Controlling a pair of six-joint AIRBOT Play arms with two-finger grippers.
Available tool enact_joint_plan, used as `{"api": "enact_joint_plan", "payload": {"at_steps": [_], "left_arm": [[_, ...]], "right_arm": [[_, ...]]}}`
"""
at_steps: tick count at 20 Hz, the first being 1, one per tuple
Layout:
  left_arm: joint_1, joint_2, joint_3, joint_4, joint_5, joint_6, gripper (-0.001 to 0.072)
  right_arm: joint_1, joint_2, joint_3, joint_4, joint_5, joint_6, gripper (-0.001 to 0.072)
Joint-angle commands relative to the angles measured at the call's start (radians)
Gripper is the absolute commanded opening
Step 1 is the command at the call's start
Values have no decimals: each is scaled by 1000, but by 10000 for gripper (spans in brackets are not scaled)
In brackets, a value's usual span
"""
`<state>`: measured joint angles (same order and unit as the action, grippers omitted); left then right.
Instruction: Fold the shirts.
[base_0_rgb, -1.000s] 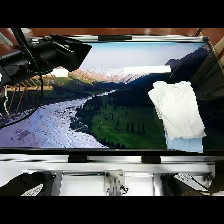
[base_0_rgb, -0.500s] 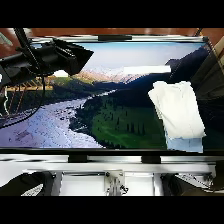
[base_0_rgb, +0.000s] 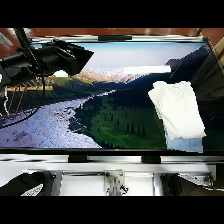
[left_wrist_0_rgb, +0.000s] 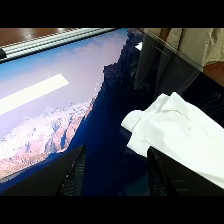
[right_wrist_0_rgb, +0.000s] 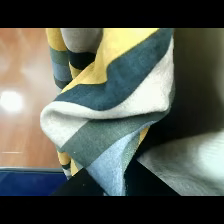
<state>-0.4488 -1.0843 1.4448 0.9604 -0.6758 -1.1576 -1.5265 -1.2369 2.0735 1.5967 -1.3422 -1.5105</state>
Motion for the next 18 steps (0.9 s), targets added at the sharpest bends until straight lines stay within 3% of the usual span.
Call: {"api": "enact_joint_plan", "payload": {"at_steps": [1,5,8,11,15,18], "left_arm": [[0,0,1,0,1,0,459],[0,1,1,0,1,1,459],[0,0,1,0,1,1,459],[0,0,1,0,2,1,459],[0,0,1,0,1,1,459],[0,4,1,0,1,0,459]], "right_arm": [[-6,1,0,-39,-71,7,49],[-6,16,0,-78,-61,35,49],[-2,32,0,45,40,-9,48],[3,40,0,47,76,-17,47],[1,26,0,43,159,61,46],[1,-27,0,63,92,62,46]]}}
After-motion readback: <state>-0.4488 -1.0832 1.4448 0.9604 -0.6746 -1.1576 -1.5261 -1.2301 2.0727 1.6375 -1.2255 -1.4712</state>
